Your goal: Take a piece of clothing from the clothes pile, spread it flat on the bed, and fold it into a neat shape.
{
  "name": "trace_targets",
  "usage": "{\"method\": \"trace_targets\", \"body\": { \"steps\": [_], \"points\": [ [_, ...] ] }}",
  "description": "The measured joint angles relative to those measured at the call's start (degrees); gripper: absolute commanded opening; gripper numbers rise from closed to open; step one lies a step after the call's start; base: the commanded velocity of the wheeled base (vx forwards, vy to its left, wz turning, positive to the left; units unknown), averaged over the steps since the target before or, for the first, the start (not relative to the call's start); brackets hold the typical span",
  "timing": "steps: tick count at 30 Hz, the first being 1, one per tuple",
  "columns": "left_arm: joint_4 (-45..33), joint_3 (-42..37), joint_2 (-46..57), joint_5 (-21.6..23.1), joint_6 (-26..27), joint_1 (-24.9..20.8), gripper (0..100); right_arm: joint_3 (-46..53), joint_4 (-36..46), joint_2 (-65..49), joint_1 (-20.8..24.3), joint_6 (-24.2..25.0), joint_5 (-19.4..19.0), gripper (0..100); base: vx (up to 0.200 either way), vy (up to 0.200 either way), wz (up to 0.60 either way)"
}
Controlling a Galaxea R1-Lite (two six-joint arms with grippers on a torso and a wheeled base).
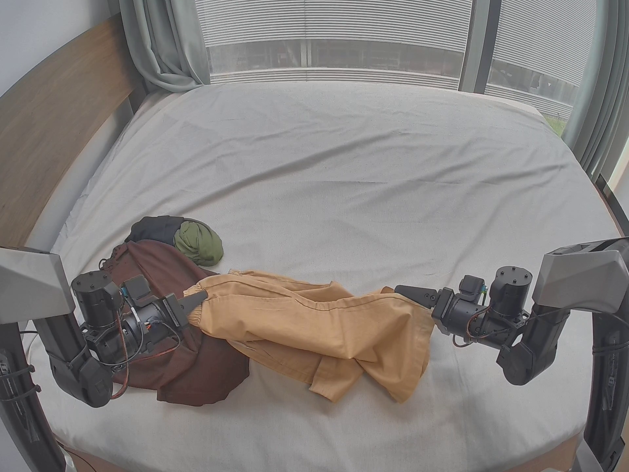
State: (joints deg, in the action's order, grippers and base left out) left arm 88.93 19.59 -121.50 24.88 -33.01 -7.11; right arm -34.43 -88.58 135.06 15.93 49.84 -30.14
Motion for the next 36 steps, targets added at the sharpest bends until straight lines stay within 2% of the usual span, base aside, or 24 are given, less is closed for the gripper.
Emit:
{"method": "trace_targets", "body": {
  "steps": [15, 23, 36],
  "points": [
    [0.0, 0.8, 0.1, 0.0, -0.2, -0.2, 0, 3.7, 0.1, -5.7, -0.3, -0.2, -0.3, 0, 0.000, 0.000, 0.00],
    [0.0, 2.0, 1.4, -0.1, -0.2, -0.6, 0, 6.4, 0.2, -10.1, -0.1, -5.2, -0.2, 0, 0.000, 0.000, 0.00],
    [0.0, 2.8, 4.3, -0.2, -0.2, -1.1, 0, 7.8, 0.3, -16.5, -0.5, -5.8, -0.4, 0, 0.000, 0.000, 0.00]
  ]
}}
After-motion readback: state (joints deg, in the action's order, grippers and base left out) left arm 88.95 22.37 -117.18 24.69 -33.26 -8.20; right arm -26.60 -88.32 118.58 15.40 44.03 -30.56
